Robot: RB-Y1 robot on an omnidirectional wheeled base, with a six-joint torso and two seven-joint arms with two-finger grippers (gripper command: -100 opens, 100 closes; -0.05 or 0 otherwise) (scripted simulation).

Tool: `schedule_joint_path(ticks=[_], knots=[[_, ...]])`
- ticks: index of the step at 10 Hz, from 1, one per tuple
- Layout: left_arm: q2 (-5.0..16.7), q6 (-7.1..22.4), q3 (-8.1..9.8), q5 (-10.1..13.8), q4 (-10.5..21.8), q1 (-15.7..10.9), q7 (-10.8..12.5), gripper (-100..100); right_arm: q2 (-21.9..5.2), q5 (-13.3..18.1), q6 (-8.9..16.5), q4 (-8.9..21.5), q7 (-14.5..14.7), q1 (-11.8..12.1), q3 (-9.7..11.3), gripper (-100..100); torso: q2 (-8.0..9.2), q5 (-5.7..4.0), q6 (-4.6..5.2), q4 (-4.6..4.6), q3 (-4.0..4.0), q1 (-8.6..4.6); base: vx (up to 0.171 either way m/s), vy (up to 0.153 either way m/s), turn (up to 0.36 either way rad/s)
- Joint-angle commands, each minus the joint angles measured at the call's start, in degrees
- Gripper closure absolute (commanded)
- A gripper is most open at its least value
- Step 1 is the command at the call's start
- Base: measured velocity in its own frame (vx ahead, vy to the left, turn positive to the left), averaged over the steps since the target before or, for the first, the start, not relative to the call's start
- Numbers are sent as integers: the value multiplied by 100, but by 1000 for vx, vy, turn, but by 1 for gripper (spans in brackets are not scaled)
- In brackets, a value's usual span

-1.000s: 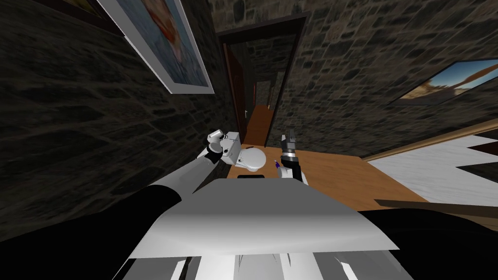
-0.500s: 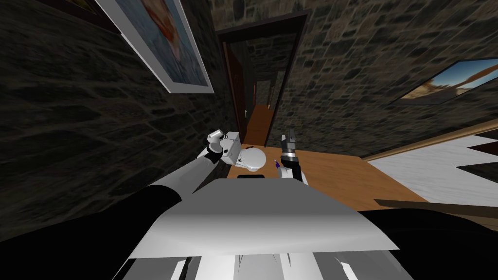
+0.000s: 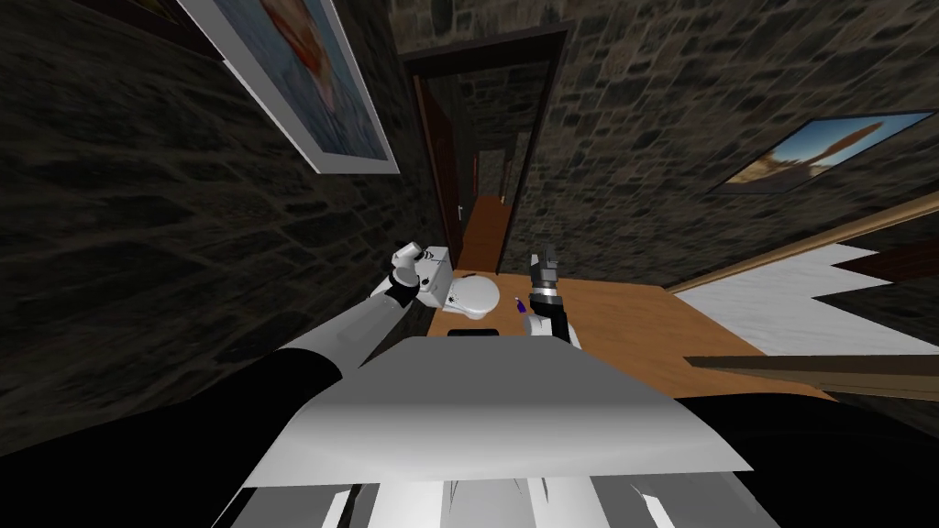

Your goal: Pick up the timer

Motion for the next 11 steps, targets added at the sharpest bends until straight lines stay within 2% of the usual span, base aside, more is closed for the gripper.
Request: schedule_joint_path(ticks=[1, 4, 5, 8, 11], knots=[[2, -30, -1, 221, 5, -54, -99, -100, 0, 0, 0, 0, 0, 0, 0, 0, 0, 0, 0, 0, 0, 0, -84, 6, -79], [-36, -220, -5, 540, 98, -46, -272, -100, 0, 0, 0, 0, 0, 0, 0, 0, -3, 1, -1, -1, -2, 5, -77, 9, -8], [-31, -266, -79, 291, 35, 70, -226, -100, 0, 0, 0, 0, 0, 1, 0, 0, -9, 1, -4, -2, -5, 2, 57, -7, 135], [-10, -285, -170, 24, -30, 177, -163, -100, -1, 0, -1, 0, 0, 4, -1, 0, -95, 2, -3, -21, -55, 8, 152, 10, 68], [40, -281, -259, -323, -120, 307, -59, -100, -1, 0, -1, -1, 0, 3, -1, 0, -82, 4, -3, -20, -49, 19, 107, 38, 55]])
